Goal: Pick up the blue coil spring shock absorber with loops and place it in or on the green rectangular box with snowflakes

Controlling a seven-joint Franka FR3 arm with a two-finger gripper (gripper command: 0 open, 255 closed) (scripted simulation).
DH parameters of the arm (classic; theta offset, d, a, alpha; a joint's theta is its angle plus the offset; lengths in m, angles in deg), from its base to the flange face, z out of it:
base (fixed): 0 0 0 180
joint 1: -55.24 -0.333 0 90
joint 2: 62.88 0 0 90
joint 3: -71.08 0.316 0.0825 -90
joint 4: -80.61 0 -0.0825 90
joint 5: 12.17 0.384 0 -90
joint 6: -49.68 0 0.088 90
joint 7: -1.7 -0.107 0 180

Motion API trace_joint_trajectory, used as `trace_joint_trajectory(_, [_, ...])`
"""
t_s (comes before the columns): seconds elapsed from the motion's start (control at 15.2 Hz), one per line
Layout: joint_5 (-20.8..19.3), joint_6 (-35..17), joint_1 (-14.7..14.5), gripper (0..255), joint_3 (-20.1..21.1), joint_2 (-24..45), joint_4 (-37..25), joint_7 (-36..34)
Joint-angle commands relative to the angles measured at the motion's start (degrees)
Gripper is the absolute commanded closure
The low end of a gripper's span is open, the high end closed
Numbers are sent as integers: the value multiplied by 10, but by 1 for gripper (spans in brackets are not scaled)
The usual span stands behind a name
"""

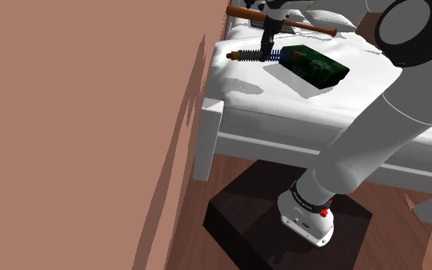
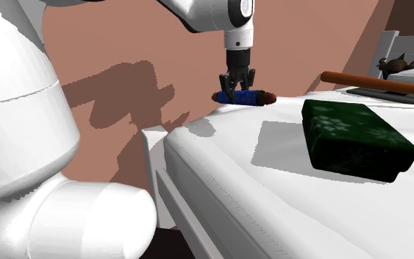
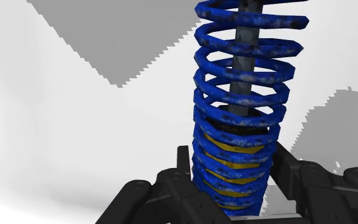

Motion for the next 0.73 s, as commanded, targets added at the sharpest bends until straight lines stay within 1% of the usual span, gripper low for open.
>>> trace_joint_trajectory(0.0, [0,15,-1,255,1,-1,-14,-1])
trace_joint_trajectory(0.66, [5,93,-2,255,1,6,-99,5])
